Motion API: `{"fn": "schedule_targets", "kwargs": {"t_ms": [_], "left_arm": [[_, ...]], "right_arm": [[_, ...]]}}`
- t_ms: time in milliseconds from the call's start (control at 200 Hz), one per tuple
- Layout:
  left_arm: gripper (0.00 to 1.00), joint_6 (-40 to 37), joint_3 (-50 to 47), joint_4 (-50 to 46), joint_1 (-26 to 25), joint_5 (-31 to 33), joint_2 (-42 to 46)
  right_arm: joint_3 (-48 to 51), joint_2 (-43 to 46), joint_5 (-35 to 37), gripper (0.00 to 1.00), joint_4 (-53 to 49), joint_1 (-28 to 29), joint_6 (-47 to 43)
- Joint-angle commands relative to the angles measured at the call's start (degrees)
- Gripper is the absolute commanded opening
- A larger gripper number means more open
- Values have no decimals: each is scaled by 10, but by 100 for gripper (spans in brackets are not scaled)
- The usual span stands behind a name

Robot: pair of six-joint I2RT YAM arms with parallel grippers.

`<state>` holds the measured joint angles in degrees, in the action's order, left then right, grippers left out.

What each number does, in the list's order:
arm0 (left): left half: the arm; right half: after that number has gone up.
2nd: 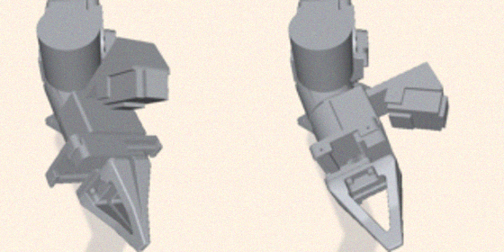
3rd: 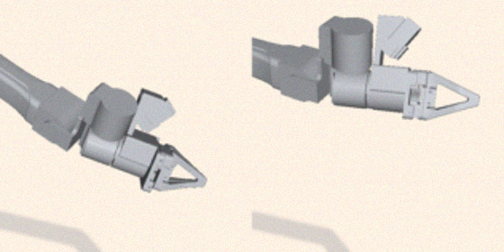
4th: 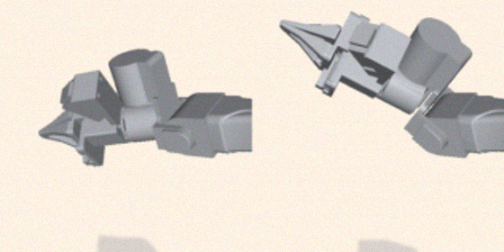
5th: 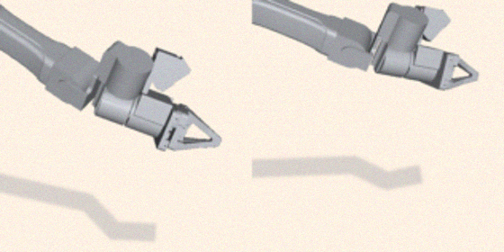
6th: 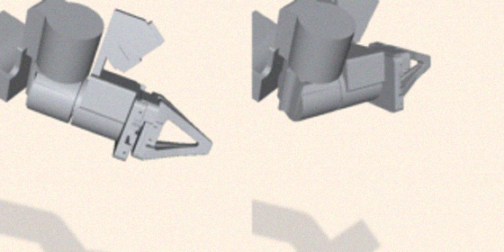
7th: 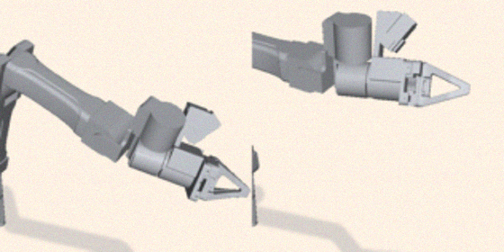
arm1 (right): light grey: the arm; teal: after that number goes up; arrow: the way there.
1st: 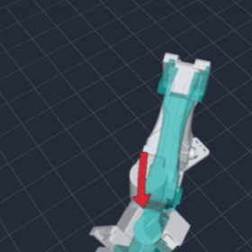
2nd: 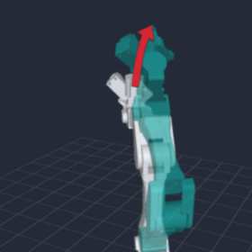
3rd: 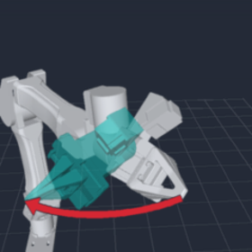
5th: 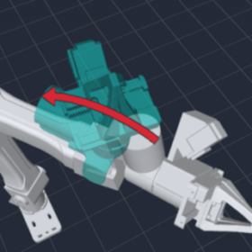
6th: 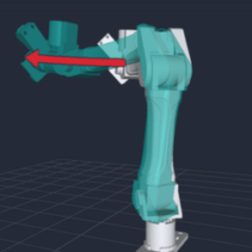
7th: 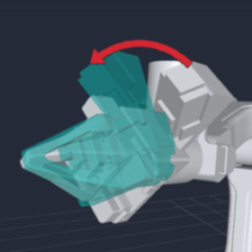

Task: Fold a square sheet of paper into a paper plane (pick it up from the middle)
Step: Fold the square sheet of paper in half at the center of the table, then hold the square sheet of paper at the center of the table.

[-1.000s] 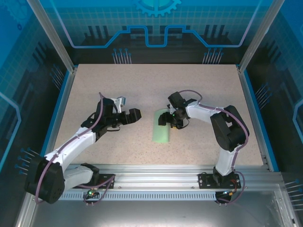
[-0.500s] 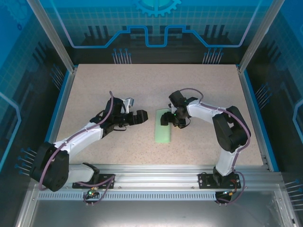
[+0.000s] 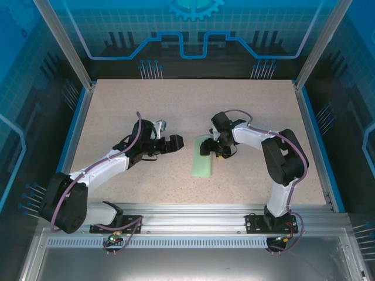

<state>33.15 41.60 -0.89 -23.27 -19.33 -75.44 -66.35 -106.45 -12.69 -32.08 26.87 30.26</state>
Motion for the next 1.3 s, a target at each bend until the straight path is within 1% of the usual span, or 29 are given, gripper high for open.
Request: {"fn": "schedule_targets", "kwargs": {"t_ms": [0,205,375,540,585,745,895,1030,1175,1295], "left_arm": [[97,10,8,18,-6,-4,-7],[97,8,12,17,-11,-5,-15],[97,5,17,14,-13,-6,-20],[97,2,23,9,-13,-8,-26],[97,1,24,9,-13,-9,-27],[97,-1,26,7,-13,-9,-29],[96,-2,28,7,-14,-12,-31],[95,-1,28,5,-16,-11,-34],[92,1,32,5,-18,-10,-42],[85,3,40,0,-21,-11,-54]], "right_arm": [[8,4,-33,75,-15,-14,-30],[-12,-32,-41,76,-23,-12,-43],[-22,-43,-28,76,-39,-13,-49],[-39,-62,-39,76,-60,-13,-73],[-40,-66,-32,76,-64,-13,-72],[-40,-71,-45,76,-64,-13,-82],[-48,-82,-38,76,-73,-14,-87],[-55,-90,-13,76,-87,-12,-79],[-57,-99,9,76,-93,-6,-71],[-64,-113,25,76,-102,-3,-70]]}}
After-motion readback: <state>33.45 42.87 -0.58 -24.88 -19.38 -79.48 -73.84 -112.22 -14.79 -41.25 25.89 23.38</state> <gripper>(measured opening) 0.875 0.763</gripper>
